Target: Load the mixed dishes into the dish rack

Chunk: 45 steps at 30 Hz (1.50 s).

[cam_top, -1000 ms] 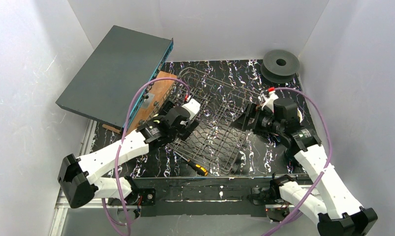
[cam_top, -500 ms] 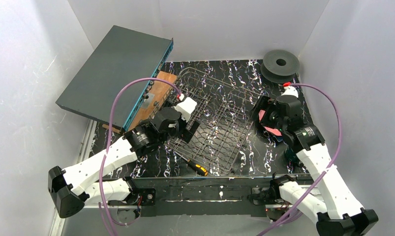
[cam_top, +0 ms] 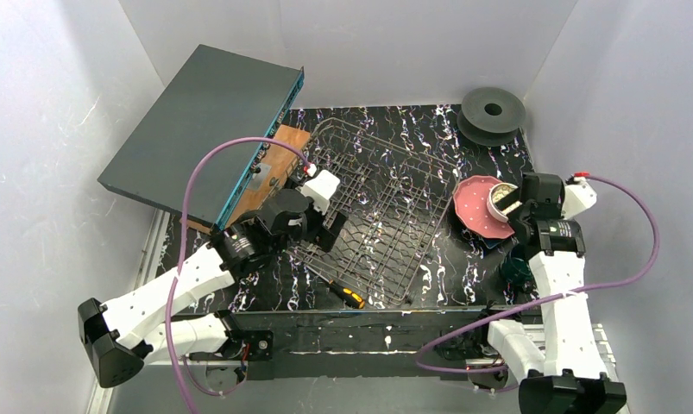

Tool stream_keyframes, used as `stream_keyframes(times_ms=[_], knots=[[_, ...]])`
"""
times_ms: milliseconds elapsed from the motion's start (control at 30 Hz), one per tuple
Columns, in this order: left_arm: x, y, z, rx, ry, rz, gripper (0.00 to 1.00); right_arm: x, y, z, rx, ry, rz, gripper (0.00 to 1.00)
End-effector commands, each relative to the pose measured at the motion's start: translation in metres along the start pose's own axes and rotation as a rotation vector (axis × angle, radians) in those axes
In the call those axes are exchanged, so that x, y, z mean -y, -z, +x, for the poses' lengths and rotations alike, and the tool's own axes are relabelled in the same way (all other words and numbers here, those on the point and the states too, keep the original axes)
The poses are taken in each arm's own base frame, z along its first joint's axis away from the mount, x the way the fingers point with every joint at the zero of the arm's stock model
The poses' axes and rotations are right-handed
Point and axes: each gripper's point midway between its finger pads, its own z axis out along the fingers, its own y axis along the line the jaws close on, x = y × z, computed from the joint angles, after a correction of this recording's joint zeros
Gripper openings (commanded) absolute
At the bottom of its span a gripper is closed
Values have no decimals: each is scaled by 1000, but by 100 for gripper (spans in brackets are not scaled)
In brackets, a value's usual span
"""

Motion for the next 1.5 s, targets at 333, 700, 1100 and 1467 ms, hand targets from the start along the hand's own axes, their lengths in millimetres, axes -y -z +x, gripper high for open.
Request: stream_keyframes(times_ms=[333,700,1100,1467], knots=[[0,10,-19,60,34,8,98,37,-62,42,-188,11,188,74],[2,7,-17,42,32,12,98,63,-79,50,-160,26,330,78],[-3,1,-11,23,23,-22,98,72,-91,58,-136,18,363,73],[-2,-10,-1,-20,-4,-37,98,78,-92,67,-106,-14,333,64]])
